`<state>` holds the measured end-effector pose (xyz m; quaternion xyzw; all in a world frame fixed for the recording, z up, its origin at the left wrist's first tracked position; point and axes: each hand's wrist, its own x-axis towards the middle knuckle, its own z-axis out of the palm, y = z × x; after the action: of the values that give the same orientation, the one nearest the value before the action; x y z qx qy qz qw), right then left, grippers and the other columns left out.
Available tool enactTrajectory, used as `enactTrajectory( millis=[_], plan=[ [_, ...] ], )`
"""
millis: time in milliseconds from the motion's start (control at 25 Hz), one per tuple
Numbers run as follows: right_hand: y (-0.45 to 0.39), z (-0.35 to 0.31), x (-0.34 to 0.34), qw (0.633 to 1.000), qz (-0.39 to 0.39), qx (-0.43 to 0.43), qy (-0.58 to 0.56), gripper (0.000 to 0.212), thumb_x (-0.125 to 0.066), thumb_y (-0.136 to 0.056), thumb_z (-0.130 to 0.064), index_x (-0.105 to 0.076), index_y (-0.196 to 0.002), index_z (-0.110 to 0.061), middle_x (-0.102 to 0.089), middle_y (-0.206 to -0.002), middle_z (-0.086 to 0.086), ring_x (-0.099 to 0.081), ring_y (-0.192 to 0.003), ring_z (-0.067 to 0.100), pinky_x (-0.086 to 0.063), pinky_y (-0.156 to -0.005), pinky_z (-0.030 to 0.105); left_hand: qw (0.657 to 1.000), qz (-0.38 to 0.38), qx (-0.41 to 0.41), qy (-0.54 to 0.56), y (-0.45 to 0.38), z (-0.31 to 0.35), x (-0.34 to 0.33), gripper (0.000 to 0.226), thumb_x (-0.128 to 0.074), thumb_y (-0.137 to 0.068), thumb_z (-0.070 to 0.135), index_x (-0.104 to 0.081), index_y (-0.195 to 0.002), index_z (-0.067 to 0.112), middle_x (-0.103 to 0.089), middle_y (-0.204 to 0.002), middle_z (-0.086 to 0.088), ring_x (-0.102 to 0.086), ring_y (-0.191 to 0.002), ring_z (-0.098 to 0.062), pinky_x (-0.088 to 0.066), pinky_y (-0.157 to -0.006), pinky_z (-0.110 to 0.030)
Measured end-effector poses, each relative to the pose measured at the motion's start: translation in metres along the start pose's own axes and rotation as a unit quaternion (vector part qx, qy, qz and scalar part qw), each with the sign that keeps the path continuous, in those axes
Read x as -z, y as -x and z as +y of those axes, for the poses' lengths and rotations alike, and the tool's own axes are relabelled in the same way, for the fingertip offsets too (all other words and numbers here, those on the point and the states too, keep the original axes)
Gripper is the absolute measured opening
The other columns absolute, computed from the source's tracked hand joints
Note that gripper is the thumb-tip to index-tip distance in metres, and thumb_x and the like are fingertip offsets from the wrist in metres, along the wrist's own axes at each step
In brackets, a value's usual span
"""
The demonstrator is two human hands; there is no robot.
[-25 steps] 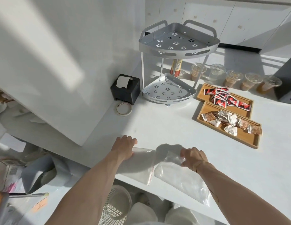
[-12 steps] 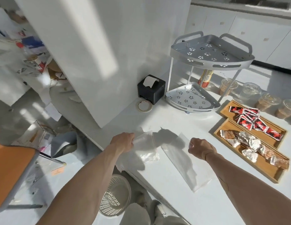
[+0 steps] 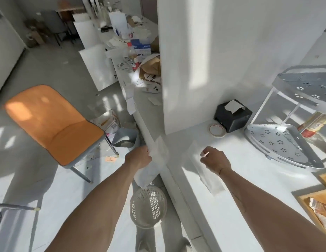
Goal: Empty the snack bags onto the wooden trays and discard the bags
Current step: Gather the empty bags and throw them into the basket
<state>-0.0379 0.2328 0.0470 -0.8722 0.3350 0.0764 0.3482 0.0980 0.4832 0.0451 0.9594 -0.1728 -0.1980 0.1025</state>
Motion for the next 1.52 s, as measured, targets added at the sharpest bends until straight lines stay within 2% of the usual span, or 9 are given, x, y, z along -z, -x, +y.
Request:
enactTrajectory(
  millis=[160,240,400,600,800,960,1160,1280,1520],
  plan=[
    [0.002,-0.052,-0.037,0.998,-0.022,0.050,0.015,0.026,-0.058,-0.077,-0.021,-0.063,-0.101,-0.029,-0.066,-0.097,-0.005,-0.064,-0.086,0.022,-0.049,-0.072,0.030,0.996,0.016,0.054,0.065,0.017,-0.054,0.007,0.014,-0.055,-0.085,0.023,-0.044,-0.084,0.015,-0.054,-0.086,-0.005,-0.051,-0.082,-0.025,-0.036,-0.065,-0.031],
    [0.007,-0.074,-0.057,0.997,-0.031,0.066,0.015,0.026,-0.057,-0.077,-0.021,-0.063,-0.100,-0.030,-0.068,-0.098,-0.005,-0.064,-0.085,0.022,-0.050,-0.073,0.030,0.991,0.018,0.080,0.103,0.026,-0.079,0.007,0.015,-0.054,-0.082,0.020,-0.041,-0.076,0.015,-0.052,-0.081,-0.004,-0.051,-0.077,-0.024,-0.034,-0.060,-0.031],
    [0.017,-0.104,-0.097,0.996,-0.044,0.078,0.021,0.025,-0.056,-0.077,-0.020,-0.062,-0.099,-0.032,-0.069,-0.098,-0.006,-0.065,-0.086,0.022,-0.050,-0.071,0.030,0.978,0.021,0.123,0.169,0.038,-0.116,-0.005,0.016,-0.056,-0.081,0.021,-0.043,-0.074,0.016,-0.055,-0.078,-0.002,-0.053,-0.076,-0.024,-0.037,-0.063,-0.032],
    [0.027,-0.104,-0.149,0.996,-0.060,0.060,0.028,0.027,-0.055,-0.078,-0.021,-0.063,-0.102,-0.031,-0.072,-0.098,-0.005,-0.066,-0.087,0.023,-0.054,-0.079,0.034,0.965,0.005,0.154,0.212,0.042,-0.143,-0.042,0.017,-0.055,-0.084,0.027,-0.045,-0.075,0.017,-0.063,-0.081,-0.005,-0.058,-0.080,-0.026,-0.043,-0.068,-0.034],
    [0.018,-0.096,-0.207,0.991,-0.081,0.074,0.073,0.028,-0.053,-0.079,-0.017,-0.063,-0.102,-0.029,-0.073,-0.102,-0.003,-0.065,-0.095,0.026,-0.048,-0.076,0.031,0.953,-0.023,0.191,0.233,0.034,-0.168,-0.097,0.014,-0.053,-0.084,0.027,-0.047,-0.078,0.016,-0.065,-0.085,-0.009,-0.060,-0.086,-0.032,-0.045,-0.071,-0.036],
    [0.000,-0.085,-0.260,0.987,-0.112,0.069,0.091,0.027,-0.051,-0.081,-0.018,-0.062,-0.104,-0.028,-0.072,-0.105,-0.002,-0.065,-0.096,0.027,-0.049,-0.077,0.033,0.943,-0.051,0.215,0.249,0.019,-0.183,-0.144,0.012,-0.051,-0.084,0.026,-0.050,-0.082,0.014,-0.064,-0.085,-0.008,-0.059,-0.085,-0.033,-0.041,-0.066,-0.033],
    [-0.042,-0.052,-0.336,0.987,-0.132,0.023,0.085,0.024,-0.049,-0.083,-0.017,-0.060,-0.102,-0.027,-0.071,-0.103,-0.003,-0.065,-0.094,0.027,-0.053,-0.082,0.040,0.929,-0.074,0.251,0.262,-0.024,-0.208,-0.218,0.012,-0.050,-0.084,0.024,-0.043,-0.075,0.020,-0.057,-0.077,-0.002,-0.052,-0.079,-0.030,-0.035,-0.065,-0.031],
    [-0.077,-0.009,-0.395,0.987,-0.137,-0.019,0.083,0.023,-0.050,-0.083,-0.017,-0.061,-0.103,-0.022,-0.071,-0.100,-0.001,-0.064,-0.091,0.027,-0.051,-0.075,0.035,0.922,-0.109,0.266,0.261,-0.062,-0.229,-0.289,0.008,-0.050,-0.085,0.022,-0.046,-0.081,0.017,-0.057,-0.079,-0.003,-0.052,-0.081,-0.030,-0.036,-0.066,-0.031],
    [-0.144,0.077,-0.520,0.973,-0.192,-0.082,0.101,0.028,-0.054,-0.079,-0.014,-0.063,-0.104,-0.019,-0.069,-0.097,0.008,-0.064,-0.091,0.031,-0.054,-0.079,0.038,0.905,-0.155,0.291,0.268,-0.126,-0.268,-0.428,0.007,-0.051,-0.087,0.023,-0.049,-0.091,0.017,-0.059,-0.092,-0.003,-0.052,-0.086,-0.027,-0.041,-0.071,-0.031]
  ],
)
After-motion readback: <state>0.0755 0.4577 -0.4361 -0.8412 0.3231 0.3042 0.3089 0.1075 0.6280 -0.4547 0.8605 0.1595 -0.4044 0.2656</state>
